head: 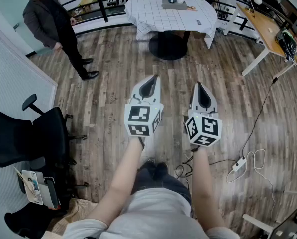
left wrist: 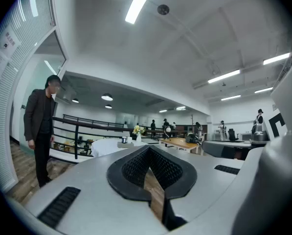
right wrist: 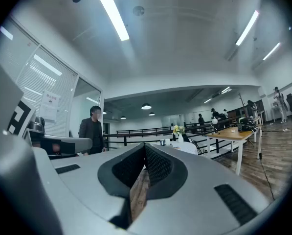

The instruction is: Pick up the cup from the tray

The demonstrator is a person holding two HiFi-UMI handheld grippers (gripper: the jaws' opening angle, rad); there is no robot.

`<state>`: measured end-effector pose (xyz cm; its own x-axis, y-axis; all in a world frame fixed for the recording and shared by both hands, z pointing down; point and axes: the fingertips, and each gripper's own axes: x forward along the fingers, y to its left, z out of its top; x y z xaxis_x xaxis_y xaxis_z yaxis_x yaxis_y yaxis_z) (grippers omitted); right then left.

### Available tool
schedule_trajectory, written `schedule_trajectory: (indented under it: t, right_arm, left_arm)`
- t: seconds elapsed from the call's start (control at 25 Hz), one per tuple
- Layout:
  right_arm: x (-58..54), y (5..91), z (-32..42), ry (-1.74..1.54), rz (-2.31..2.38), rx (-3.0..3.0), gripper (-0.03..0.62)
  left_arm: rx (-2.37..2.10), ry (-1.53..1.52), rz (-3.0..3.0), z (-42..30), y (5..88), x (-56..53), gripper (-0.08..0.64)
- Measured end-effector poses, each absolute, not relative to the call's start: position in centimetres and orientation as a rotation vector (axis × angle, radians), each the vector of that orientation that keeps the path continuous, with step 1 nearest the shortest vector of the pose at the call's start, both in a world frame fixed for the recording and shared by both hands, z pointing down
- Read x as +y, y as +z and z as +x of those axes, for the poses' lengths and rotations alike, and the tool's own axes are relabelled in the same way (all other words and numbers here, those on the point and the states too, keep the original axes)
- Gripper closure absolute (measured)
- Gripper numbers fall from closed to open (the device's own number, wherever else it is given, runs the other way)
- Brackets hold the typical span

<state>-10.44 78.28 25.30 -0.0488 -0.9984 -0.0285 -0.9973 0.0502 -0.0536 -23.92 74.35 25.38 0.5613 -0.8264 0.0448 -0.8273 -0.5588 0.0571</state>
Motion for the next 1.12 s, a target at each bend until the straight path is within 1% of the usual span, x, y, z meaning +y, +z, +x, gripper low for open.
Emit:
schedule_trajectory:
  t: [0.72,1.12]
  right_arm:
    - [77.9,25.4,-9.7,-0.028,-2.108,2.23,0.584]
    - [78.2,25.9,-7.1,-0.053,-2.068,2.23,0.584]
  left_arm:
    - [-1.444,0.027,2.717,-23.1,25.5,73.9,0.555]
    - [-1.468,0.02,2.682,-20.8,26.8,74.1,0.555]
